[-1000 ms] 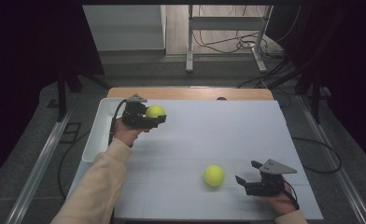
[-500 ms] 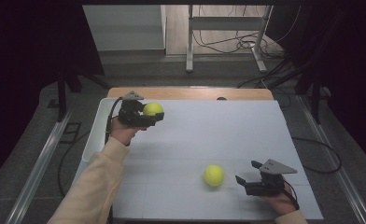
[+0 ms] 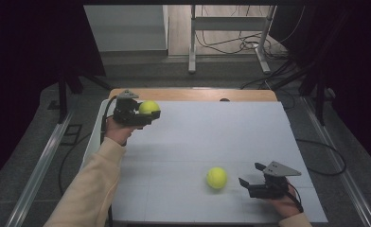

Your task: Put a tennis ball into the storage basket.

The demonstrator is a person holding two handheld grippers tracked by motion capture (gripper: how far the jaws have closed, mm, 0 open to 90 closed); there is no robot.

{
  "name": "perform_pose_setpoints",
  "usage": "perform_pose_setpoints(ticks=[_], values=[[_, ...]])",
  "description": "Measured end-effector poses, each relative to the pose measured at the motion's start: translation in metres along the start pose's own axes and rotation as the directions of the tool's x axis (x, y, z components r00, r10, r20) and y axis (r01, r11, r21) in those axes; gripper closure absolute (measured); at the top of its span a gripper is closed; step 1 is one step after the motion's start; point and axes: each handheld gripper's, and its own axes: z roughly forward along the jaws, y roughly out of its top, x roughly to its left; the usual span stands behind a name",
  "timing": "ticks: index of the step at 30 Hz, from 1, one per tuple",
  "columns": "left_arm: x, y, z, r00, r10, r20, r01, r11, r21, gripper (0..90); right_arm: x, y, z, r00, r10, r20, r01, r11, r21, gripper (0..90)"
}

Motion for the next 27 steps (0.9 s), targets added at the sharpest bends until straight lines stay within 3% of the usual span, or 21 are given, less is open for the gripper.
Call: perform_pose_setpoints(ticks=[27], values=[[0.029,-0.003,-0.016,0.996,-0.062,-0.064,0.062,0.9981,-0.009,26.3,0.0,0.0,0.0,1.0,0.001,0.003,-0.001,1.0,0.0,13.4]])
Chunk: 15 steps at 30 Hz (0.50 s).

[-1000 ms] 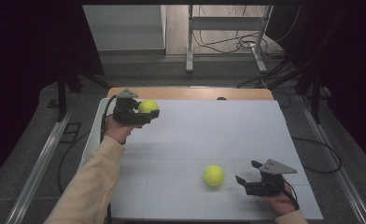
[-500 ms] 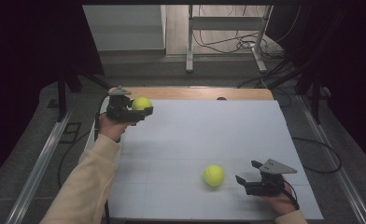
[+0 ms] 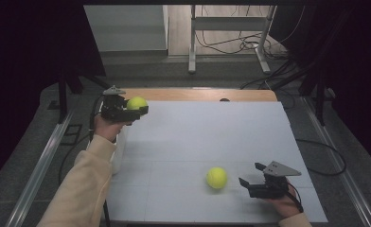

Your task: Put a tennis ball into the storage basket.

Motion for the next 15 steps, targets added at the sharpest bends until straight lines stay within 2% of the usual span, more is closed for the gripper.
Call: perform_pose_setpoints(ticks=[15], values=[[0.024,-0.004,-0.006,0.9975,-0.047,-0.053,0.047,0.9989,0.004,26.3,0.0,0.0,0.0,1.0,-0.002,0.003,0.002,1.0,0.003,13.4]])
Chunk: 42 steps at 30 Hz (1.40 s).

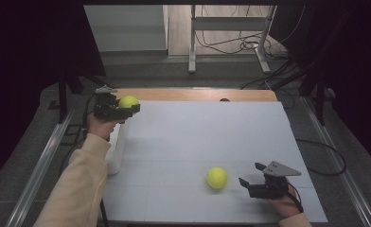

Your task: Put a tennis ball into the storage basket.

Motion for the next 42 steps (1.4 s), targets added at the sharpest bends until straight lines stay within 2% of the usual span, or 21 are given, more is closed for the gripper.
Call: perform_pose_setpoints(ticks=[20,28,42], values=[[0.032,-0.003,-0.012,0.9959,-0.059,-0.069,0.059,0.9983,-0.001,26.4,0.0,0.0,0.0,1.0,0.0,0.002,0.0,1.0,0.003,13.4],[0.045,-0.005,-0.016,0.9914,-0.089,-0.095,0.089,0.996,-0.008,26.3,0.0,0.0,0.001,1.0,0.001,0.0,-0.001,1.0,0.003,13.4],[0.058,-0.007,-0.021,0.9848,-0.11,-0.135,0.111,0.9939,-0.001,26.3,0.0,0.0,0.001,1.0,0.0,0.0,0.0,1.0,0.002,13.4]])
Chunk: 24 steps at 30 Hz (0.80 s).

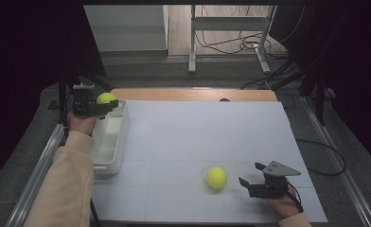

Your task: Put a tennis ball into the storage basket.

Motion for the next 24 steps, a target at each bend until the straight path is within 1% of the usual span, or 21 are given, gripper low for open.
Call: perform_pose_setpoints(ticks=[6,8,12,17,19,21,24], values=[[0.005,0.0,0.001,0.9997,0.001,-0.024,-0.001,1.0,0.003,26.3,0.0,0.0,0.0,1.0,-0.001,0.002,0.001,1.0,0.002,13.4],[0.007,0.0,0.003,0.9995,-0.007,-0.03,0.007,0.9999,0.009,26.3,0.0,0.0,0.0,1.0,0.0,0.002,0.0,1.0,0.002,13.4],[0.01,0.0,0.008,0.9994,-0.008,-0.034,0.009,0.9996,0.028,26.3,0.0,0.0,0.0,1.0,0.001,0.0,-0.001,1.0,0.0,13.4],[0.01,-0.001,0.018,0.9994,0.001,-0.035,0.001,0.9984,0.057,26.3,0.0,0.0,0.0,1.0,0.001,0.001,-0.001,1.0,0.001,13.4],[0.009,-0.001,0.022,0.9993,-0.003,-0.037,0.005,0.998,0.063,26.3,0.0,0.0,0.0,1.0,0.002,0.002,-0.002,1.0,0.001,13.4],[0.008,-0.002,0.027,0.9993,-0.007,-0.036,0.01,0.9967,0.08,26.3,0.0,0.0,0.0,1.0,0.001,0.002,-0.001,1.0,0.001,13.4],[0.005,-0.003,0.032,0.9991,0.007,-0.042,-0.003,0.9959,0.091,26.3,0.0,0.0,0.0,1.0,-0.002,0.003,0.002,1.0,0.003,13.4]])
